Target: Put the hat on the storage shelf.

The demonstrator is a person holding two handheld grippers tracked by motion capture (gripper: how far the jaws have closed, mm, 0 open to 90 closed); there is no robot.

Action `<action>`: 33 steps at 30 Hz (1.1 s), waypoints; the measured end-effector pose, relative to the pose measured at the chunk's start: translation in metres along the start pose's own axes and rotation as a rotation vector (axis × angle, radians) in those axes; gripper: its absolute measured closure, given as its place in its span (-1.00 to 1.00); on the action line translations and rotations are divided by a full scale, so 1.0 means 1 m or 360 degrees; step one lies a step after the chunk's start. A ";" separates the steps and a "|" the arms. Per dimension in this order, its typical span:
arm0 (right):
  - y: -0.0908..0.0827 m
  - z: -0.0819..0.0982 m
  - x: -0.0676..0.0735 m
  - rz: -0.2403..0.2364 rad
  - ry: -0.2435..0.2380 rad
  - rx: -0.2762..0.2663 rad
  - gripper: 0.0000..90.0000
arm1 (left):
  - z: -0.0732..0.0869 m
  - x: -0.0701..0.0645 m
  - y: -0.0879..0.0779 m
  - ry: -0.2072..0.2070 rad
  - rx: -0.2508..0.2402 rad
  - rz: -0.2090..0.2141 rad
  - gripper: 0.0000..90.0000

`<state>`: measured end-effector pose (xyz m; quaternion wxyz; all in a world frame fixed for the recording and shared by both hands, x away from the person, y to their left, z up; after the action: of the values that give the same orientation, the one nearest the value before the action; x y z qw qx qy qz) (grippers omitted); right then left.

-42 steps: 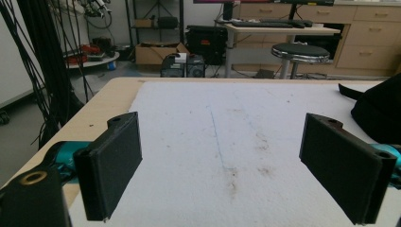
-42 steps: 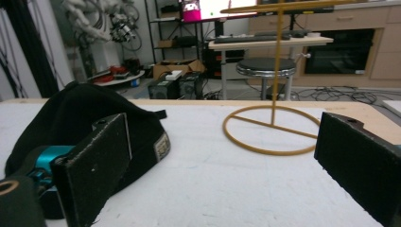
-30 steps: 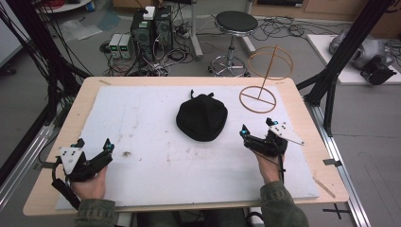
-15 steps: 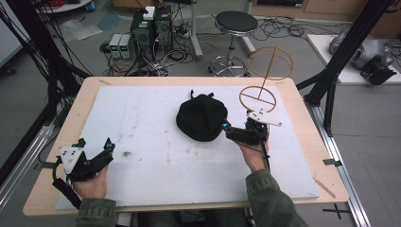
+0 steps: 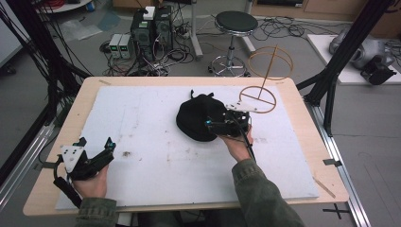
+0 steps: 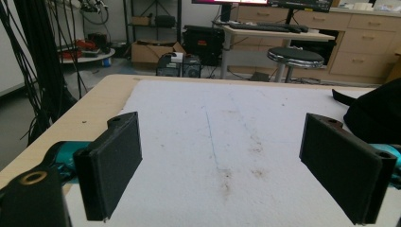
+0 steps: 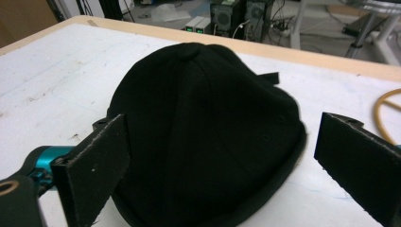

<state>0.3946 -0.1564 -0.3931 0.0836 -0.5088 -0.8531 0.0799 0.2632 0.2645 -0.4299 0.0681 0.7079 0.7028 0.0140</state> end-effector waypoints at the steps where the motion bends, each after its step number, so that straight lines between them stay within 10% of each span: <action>1: 0.006 0.000 0.003 0.0006 0.0012 0.0017 -0.92 | 0.000 0.000 0.000 -0.0002 0.0000 0.0002 -0.69; 18: 0.044 0.018 0.023 0.0157 0.0077 0.0112 -0.88 | 0.002 0.003 0.005 -0.0038 -0.0001 0.0019 -0.69; 33: 0.044 0.023 0.020 0.0109 0.0181 0.0081 0.89 | 0.003 0.004 0.008 -0.0080 -0.0014 0.0047 -0.69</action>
<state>0.4177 -0.1196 -0.4238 0.1419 -0.5391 -0.8268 0.0753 0.2714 0.2684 -0.4321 0.0887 0.7181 0.6902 0.0003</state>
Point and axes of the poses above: each handheld gripper's, and its own axes: y roughly forward along the jaws, z roughly out of its underside, x roughly to its left, the point moved 1 cm from there along y, roughly forward along the jaws, and after that the axes turned 14 degrees about -x, right-handed, at the moved point
